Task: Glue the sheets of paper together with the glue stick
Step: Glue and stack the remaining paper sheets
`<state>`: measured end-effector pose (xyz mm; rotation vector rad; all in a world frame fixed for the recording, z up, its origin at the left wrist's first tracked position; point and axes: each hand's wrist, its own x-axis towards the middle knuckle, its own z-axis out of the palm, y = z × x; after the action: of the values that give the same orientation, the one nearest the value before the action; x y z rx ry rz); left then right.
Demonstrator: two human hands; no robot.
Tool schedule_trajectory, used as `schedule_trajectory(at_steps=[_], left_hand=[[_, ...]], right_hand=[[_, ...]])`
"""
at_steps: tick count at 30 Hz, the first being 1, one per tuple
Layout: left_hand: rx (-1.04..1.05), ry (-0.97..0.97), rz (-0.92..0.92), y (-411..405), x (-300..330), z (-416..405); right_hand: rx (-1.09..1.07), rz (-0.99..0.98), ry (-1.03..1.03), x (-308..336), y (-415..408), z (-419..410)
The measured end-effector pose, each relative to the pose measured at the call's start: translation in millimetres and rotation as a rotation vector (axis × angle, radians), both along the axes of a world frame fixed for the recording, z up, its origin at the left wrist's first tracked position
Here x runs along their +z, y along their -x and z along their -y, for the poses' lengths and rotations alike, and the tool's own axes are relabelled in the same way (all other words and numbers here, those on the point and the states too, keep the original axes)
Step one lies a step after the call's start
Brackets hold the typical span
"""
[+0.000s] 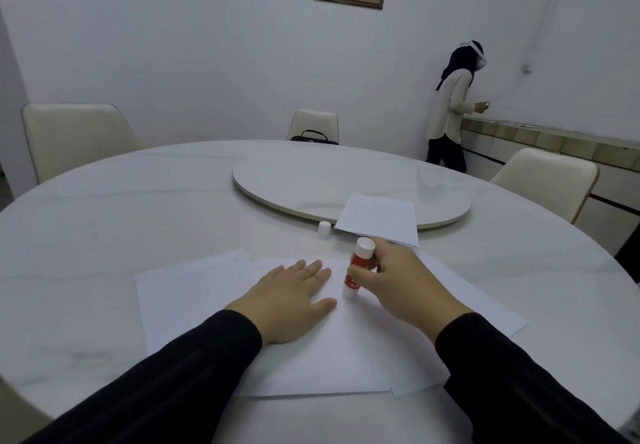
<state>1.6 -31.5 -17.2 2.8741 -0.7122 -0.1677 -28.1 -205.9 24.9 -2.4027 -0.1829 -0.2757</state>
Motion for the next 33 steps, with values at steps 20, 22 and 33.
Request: schedule_trajectory(at_steps=[20,22,33], left_hand=[[0.105,0.010,0.122,6.7,11.3,0.1],[0.178,0.007,0.220,8.7,13.8,-0.1],[0.284,0.140,0.133,24.7,22.6,-40.8]], right_hand=[[0.334,-0.154,-0.630,26.6,82.6,42.1],[0.344,-0.094,-0.929,37.9,74.6,48.3],[-0.008,-0.068,-0.928,34.9,-53.5,-15.6]])
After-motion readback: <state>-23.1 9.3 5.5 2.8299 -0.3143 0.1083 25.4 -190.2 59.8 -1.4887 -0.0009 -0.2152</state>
